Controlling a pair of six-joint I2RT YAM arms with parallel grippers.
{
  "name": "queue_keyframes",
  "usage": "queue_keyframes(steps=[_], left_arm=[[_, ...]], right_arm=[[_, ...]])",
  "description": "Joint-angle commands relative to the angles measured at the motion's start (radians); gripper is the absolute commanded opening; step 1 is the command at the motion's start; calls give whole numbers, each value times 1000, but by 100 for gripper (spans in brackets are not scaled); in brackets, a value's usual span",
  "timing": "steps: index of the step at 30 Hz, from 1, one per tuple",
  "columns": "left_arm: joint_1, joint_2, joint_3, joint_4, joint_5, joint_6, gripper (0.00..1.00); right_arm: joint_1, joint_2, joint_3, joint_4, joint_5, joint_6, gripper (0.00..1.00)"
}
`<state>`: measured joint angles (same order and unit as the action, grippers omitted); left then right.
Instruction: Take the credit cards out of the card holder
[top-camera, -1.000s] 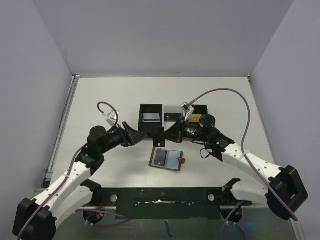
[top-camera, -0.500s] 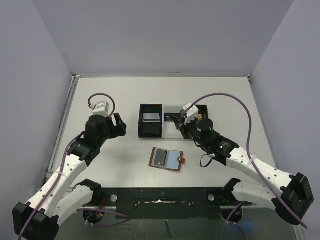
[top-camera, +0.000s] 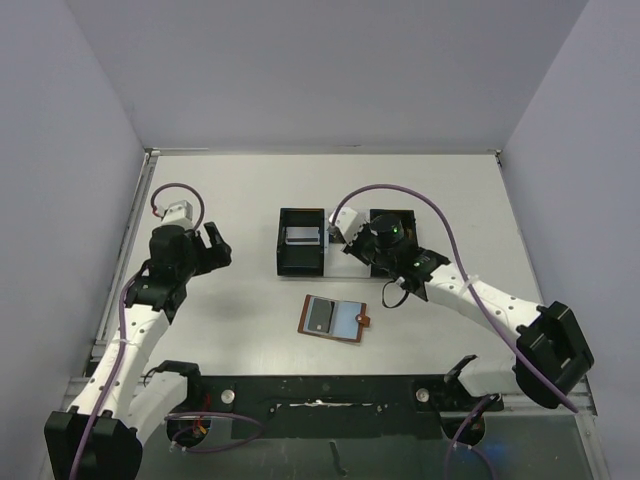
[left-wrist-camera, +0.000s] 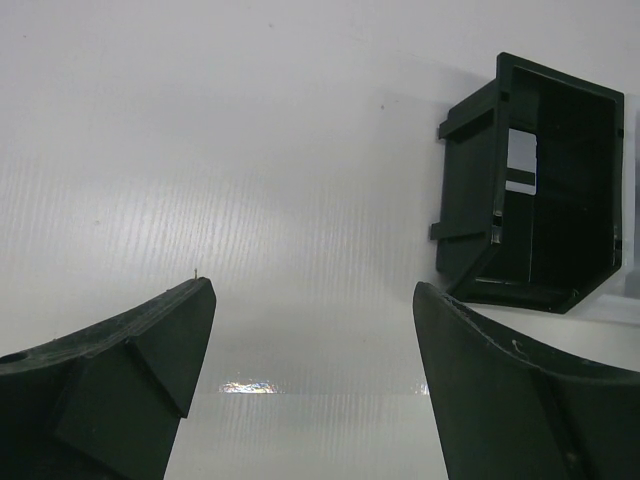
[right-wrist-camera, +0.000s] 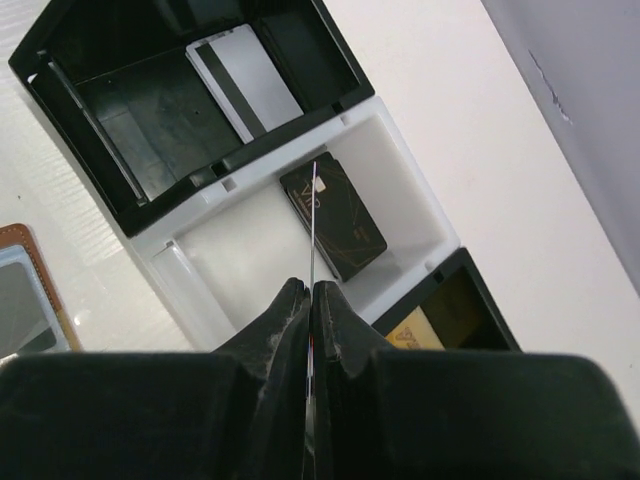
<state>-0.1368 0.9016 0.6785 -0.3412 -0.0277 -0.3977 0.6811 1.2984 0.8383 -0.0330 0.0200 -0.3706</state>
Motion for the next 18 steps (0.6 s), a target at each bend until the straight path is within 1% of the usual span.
queue_keyframes(steps=[1,6,13,18], left_arm=[[2,-26,2,61,10,22,80],[2,-18,4,55,12,23,80],[2,1,5,64,33,30,80],[2,9,7,62,41,34,80]], right_arm=[[-9,42,93,18,-66,-114,0],[-20,127,148,-53,-53,-204,0],[-45,208,180,-61,-25,-304,0],[-64,274,222,-62,-22,-338,0]])
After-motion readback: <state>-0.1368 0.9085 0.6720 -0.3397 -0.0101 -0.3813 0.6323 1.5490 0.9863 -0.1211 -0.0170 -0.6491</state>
